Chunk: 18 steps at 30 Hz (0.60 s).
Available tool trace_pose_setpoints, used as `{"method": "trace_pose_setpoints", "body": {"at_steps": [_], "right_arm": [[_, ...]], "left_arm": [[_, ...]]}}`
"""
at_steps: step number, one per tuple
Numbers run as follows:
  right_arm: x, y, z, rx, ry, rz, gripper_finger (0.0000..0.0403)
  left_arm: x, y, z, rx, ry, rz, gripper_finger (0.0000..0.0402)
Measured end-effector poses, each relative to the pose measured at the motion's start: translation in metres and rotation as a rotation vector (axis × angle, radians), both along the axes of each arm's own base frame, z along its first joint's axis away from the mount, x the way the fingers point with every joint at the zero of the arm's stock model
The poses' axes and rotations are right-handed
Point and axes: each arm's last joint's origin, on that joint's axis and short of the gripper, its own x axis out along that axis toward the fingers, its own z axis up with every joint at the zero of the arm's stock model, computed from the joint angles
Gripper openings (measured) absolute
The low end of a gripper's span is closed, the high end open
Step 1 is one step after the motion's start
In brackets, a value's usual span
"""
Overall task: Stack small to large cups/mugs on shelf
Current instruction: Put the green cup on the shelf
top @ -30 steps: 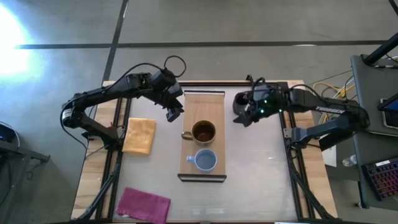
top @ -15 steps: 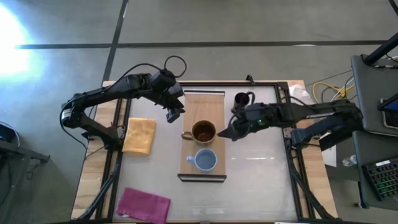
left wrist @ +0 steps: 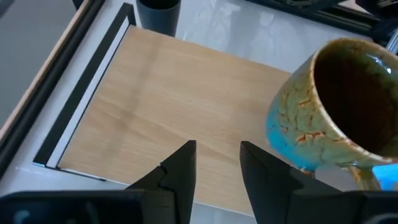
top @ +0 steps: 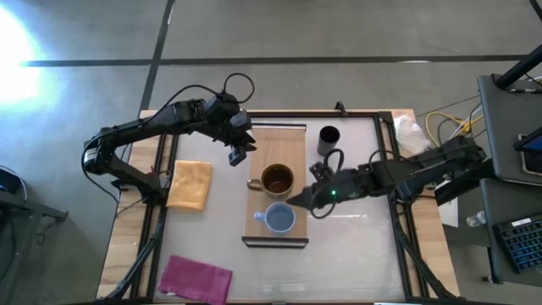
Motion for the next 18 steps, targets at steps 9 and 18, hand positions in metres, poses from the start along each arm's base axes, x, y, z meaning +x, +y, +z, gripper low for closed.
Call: {"method": "trace_pose_setpoints", "body": {"at_steps": [9, 18], "right_arm": [[0.014, 0.008, -0.006, -0.027, 0.022, -0.053, 0.0109], [0.03, 0.014, -0.013, -0.041, 0.047, -0.041, 0.0109]], "left_arm": [[0.0, 0.0, -0.005, 0.016, 0.016, -0.025, 0.0109], [0.0, -0.001, -0.006, 0.011, 0.016, -0.034, 0.0109]]}}
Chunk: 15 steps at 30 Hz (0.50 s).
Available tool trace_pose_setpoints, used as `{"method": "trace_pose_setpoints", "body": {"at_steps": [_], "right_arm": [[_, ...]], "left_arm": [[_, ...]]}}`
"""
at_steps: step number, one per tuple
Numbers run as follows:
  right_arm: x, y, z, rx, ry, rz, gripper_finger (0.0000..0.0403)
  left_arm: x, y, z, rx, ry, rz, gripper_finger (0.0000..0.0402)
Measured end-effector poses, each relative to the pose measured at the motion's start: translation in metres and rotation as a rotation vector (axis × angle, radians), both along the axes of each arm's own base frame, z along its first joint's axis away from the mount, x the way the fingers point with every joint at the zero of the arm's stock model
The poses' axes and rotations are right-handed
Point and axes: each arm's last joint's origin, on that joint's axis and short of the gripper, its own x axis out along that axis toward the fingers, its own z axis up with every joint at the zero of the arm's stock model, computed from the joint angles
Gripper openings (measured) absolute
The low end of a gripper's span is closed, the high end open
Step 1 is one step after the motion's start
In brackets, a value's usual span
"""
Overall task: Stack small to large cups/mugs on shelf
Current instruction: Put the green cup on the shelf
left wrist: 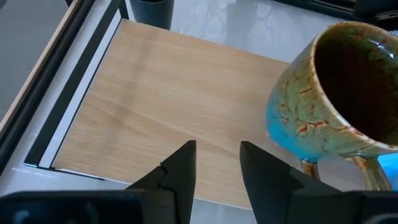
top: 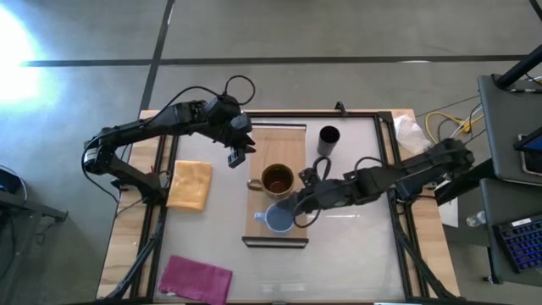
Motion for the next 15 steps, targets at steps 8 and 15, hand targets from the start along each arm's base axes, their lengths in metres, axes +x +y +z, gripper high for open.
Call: {"method": "trace_pose_setpoints", "body": {"at_steps": [8, 15], "right_arm": [[0.004, 0.0, 0.0, -0.029, -0.004, -0.025, 0.0109], [0.005, -0.006, -0.002, -0.044, 0.016, -0.054, 0.0109]], "left_arm": [[0.002, 0.0, -0.006, -0.016, -0.001, -0.016, 0.0109], [0.004, 0.0, -0.014, -0.024, -0.001, -0.023, 0.0109]]}}
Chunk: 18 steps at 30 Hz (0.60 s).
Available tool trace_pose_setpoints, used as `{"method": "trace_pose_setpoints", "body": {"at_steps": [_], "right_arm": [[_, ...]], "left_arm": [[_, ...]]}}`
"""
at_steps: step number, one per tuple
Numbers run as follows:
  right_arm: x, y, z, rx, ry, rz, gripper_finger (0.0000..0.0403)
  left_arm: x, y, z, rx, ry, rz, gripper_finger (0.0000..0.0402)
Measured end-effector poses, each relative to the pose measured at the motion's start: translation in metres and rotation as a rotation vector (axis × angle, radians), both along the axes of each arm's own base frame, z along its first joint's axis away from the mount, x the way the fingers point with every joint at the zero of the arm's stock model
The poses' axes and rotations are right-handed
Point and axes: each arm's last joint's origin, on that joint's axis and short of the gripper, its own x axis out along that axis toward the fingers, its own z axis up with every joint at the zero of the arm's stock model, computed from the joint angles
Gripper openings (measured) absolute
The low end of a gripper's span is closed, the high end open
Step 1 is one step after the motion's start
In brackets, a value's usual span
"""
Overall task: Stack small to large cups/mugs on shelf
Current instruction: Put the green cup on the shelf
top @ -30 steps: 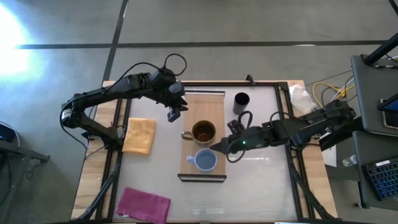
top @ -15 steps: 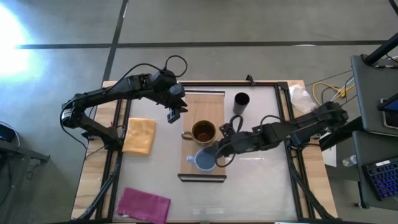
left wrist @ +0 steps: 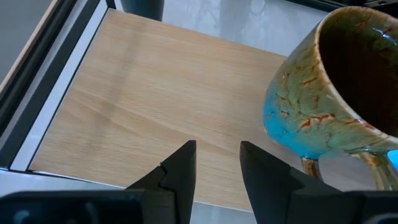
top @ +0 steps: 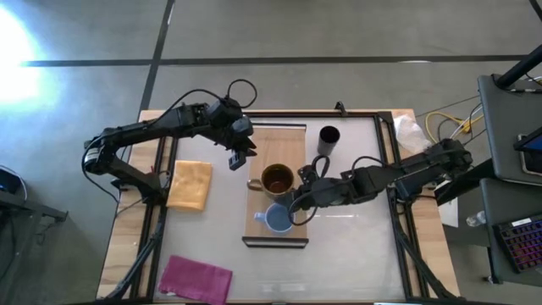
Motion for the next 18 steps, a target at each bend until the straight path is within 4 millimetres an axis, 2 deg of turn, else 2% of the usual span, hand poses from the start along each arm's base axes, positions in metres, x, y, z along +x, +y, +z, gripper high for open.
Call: {"method": "trace_pose_setpoints", "body": {"at_steps": [18], "right_arm": [[0.003, -0.015, -0.002, -0.017, 0.023, -0.018, 0.0109]], "left_arm": [[0.003, 0.001, 0.002, 0.025, -0.04, -0.01, 0.0109]]}}
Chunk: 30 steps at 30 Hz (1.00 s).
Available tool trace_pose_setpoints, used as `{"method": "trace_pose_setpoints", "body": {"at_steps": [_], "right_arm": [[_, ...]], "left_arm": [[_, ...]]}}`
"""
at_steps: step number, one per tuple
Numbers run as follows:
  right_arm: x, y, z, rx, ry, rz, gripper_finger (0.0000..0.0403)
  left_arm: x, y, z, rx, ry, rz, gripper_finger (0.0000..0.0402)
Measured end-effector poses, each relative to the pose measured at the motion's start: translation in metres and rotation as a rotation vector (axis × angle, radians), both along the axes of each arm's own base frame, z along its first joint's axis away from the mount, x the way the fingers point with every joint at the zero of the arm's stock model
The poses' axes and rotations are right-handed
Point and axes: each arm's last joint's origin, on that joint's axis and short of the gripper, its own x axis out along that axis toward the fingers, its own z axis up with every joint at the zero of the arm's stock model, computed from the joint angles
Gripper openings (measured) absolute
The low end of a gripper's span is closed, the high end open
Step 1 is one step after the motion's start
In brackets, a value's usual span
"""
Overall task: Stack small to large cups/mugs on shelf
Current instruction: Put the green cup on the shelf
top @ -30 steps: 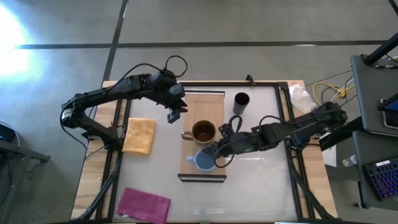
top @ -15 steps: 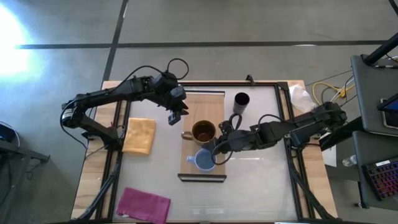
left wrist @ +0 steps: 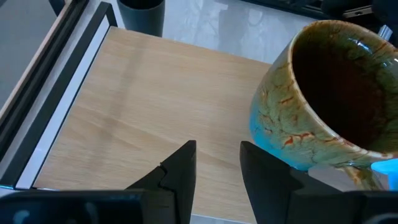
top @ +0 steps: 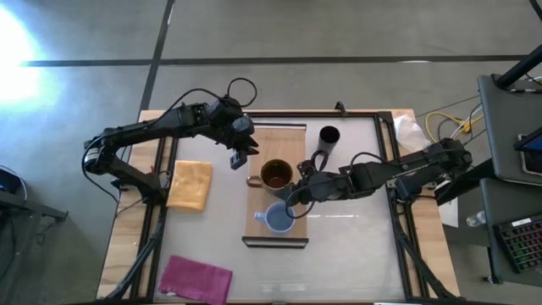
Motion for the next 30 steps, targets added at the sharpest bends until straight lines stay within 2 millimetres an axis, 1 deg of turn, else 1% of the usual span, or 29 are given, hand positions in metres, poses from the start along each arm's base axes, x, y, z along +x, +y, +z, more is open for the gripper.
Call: {"method": "trace_pose_setpoints", "body": {"at_steps": [6, 11, 15, 22, 26, 30], "right_arm": [[0.0, 0.002, 0.0, 0.016, 0.007, 0.054, 0.0109], [0.0, 0.002, 0.007, 0.004, -0.013, 0.071, 0.0109], [0.0, 0.002, 0.008, -0.013, -0.007, 0.08, 0.0109], [0.0, 0.002, 0.008, -0.015, 0.003, 0.08, 0.0109], [-0.001, 0.002, 0.008, -0.016, 0.005, 0.08, 0.0109], [-0.001, 0.002, 0.007, -0.017, 0.012, 0.08, 0.0109]], "left_arm": [[0.0, 0.0, 0.0, -0.009, -0.003, -0.011, 0.0109], [0.0, -0.002, 0.0, -0.039, -0.014, -0.045, 0.0109], [0.001, -0.004, 0.0, -0.041, -0.019, -0.055, 0.0109], [0.014, -0.012, 0.002, -0.042, -0.123, -0.07, 0.0109], [0.014, -0.011, -0.003, -0.051, -0.107, -0.061, 0.0109], [0.01, -0.012, -0.015, -0.073, -0.021, -0.051, 0.0109]]}}
